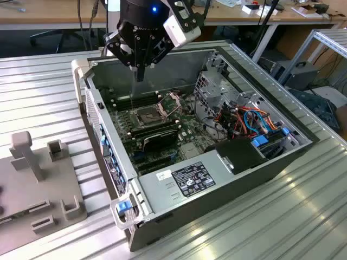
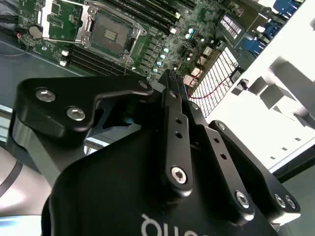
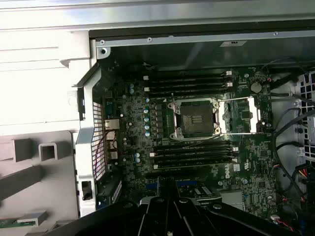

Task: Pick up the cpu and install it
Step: 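Reach for the cpu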

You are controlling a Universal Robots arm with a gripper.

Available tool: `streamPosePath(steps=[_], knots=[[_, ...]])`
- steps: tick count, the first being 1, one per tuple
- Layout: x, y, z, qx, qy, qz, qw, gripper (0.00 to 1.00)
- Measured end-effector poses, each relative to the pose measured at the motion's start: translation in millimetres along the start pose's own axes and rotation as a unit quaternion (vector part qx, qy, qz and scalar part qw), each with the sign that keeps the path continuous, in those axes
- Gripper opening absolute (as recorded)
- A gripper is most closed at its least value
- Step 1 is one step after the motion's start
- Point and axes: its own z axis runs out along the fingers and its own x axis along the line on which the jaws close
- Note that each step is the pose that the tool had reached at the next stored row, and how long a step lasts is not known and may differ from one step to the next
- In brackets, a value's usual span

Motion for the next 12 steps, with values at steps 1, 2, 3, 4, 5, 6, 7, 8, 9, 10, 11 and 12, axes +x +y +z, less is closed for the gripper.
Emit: streamPosePath(steps=[1,2,3,4,5,6,7,8,9,10,11,12], knots=[[0.0,0.0,0.0,0.0,0.0,0.0,1.0,0.11],[0.0,0.0,0.0,0.0,0.0,0.0,1.0,0.11],[0.0,0.0,0.0,0.0,0.0,0.0,1.0,0.11],[0.0,0.0,0.0,0.0,0.0,0.0,1.0,0.11],[0.0,0.0,0.0,0.0,0.0,0.0,1.0,0.11],[0.5,0.0,0.0,0.0,0.0,0.0,1.0,0.11],[0.9,0.0,0.0,0.0,0.0,0.0,1.0,0.11],[1.2,-0.1,0.0,0.0,0.0,0.0,1.0,0.11],[1.5,-0.1,0.0,0.0,0.0,0.0,1.0,0.11],[1.7,-0.1,0.0,0.0,0.0,0.0,1.0,0.11],[2.0,-0.1,-0.1,0.0,0.0,0.0,1.0,0.11],[2.1,-0.2,0.0,0.0,0.0,0.0,1.0,0.11]])
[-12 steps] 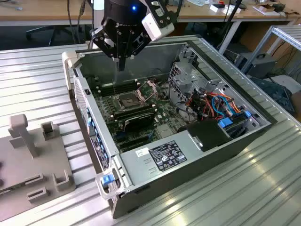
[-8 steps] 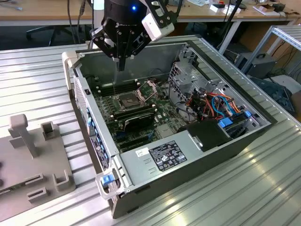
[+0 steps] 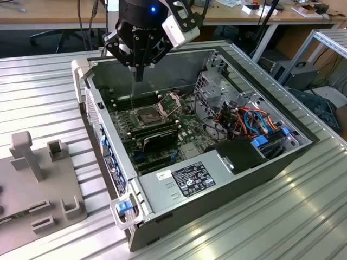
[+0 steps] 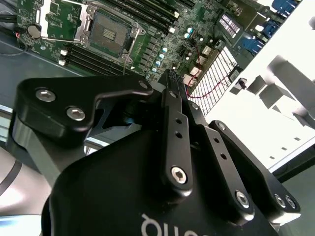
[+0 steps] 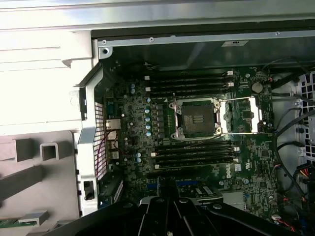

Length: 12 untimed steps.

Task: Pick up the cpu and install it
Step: 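Reach for the cpu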

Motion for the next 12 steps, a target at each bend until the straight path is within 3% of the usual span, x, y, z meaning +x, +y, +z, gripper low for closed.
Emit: streamPosePath(steps=[12], knots=[[3.2,-0.2,-0.1,0.0,0.0,0.0,1.0,0.11]])
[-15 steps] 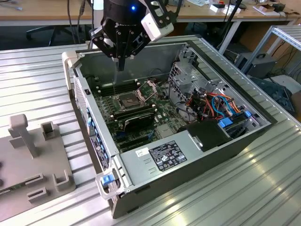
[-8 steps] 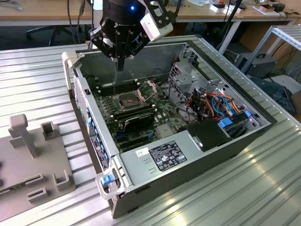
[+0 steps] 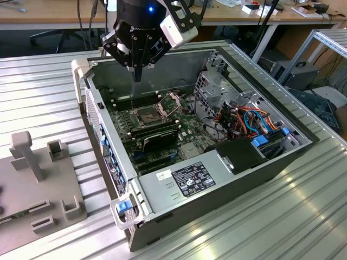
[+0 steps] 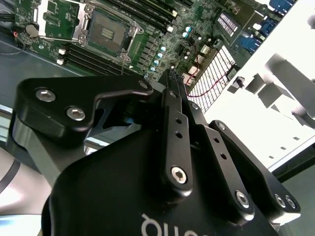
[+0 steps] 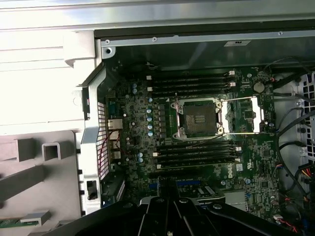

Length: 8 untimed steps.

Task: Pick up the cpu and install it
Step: 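Reach for the cpu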

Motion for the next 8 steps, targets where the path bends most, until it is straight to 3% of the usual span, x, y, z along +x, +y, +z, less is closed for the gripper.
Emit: streamPosePath(steps=[8], knots=[[2.1,-0.2,0.0,0.0,0.0,0.0,1.0,0.11]])
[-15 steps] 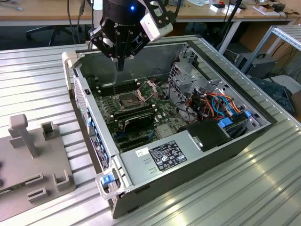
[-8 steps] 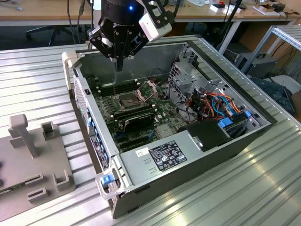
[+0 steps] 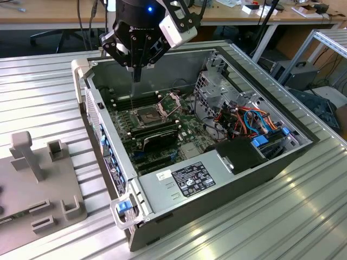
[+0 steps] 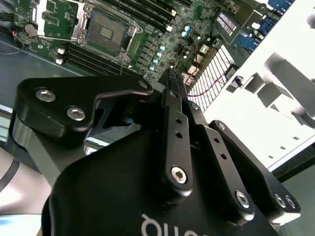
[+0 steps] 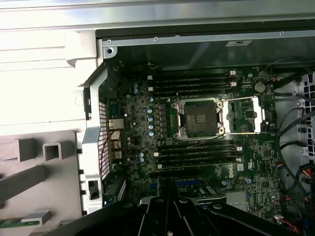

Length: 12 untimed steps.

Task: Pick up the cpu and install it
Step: 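Reach for the cpu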

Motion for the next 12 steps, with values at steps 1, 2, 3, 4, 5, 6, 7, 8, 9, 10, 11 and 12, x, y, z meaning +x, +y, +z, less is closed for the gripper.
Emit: streamPosePath(steps=[1,2,3,4,5,6,7,8,9,10,11,12], knots=[[0.8,-0.1,0.0,0.0,0.0,0.0,1.0,0.11],[1.6,-0.1,-0.1,0.0,0.0,0.0,1.0,0.11],[2.0,-0.1,-0.1,0.0,0.0,0.0,1.0,0.11],[2.6,-0.2,-0.1,0.0,0.0,0.0,1.0,0.11],[3.0,-0.2,-0.1,0.0,0.0,0.0,1.0,0.11],[3.3,-0.2,-0.1,0.0,0.0,0.0,1.0,0.11],[3.7,-0.3,-0.1,0.0,0.0,0.0,1.0,0.11],[4.0,-0.3,-0.1,0.0,0.0,0.0,1.0,0.11],[4.3,-0.3,-0.1,0.0,0.0,0.0,1.0,0.11],[4.7,-0.4,-0.1,0.0,0.0,0.0,1.0,0.11],[5.1,-0.4,-0.2,0.0,0.0,0.0,1.0,0.11],[5.6,-0.4,-0.2,0.0,0.0,0.0,1.0,0.11]])
